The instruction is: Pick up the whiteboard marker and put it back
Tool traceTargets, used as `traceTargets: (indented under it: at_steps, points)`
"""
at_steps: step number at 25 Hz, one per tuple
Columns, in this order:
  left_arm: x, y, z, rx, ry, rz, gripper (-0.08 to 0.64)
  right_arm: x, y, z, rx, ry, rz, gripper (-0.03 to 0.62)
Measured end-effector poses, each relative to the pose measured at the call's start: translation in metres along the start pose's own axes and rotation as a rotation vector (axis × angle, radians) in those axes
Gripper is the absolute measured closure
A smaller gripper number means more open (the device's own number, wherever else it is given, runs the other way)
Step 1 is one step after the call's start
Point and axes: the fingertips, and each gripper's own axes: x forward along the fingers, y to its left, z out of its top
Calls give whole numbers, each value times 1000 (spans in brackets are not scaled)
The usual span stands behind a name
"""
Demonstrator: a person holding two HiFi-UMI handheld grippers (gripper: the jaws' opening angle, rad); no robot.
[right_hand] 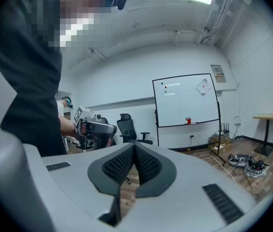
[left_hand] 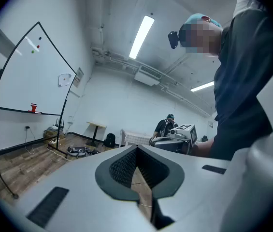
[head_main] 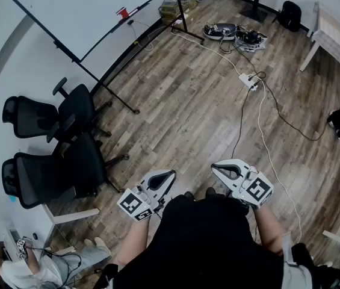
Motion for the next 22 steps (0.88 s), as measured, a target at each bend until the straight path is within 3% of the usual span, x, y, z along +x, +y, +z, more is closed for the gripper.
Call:
traceTargets:
  at_steps: [7, 11, 16, 22]
  points:
    - [22, 5, -9, -11, -18, 15, 554, 16, -10, -8, 1, 3, 74, 574]
    - [21, 33, -9, -7, -24, 39, 554, 41, -25, -8, 15, -9, 89, 574]
    - [23, 106, 4, -19, -83, 88, 554, 94, -69, 0, 25, -16, 125, 572]
    - [37, 233, 35, -59, -143, 115, 554, 191, -150, 33, 33, -2, 104, 572]
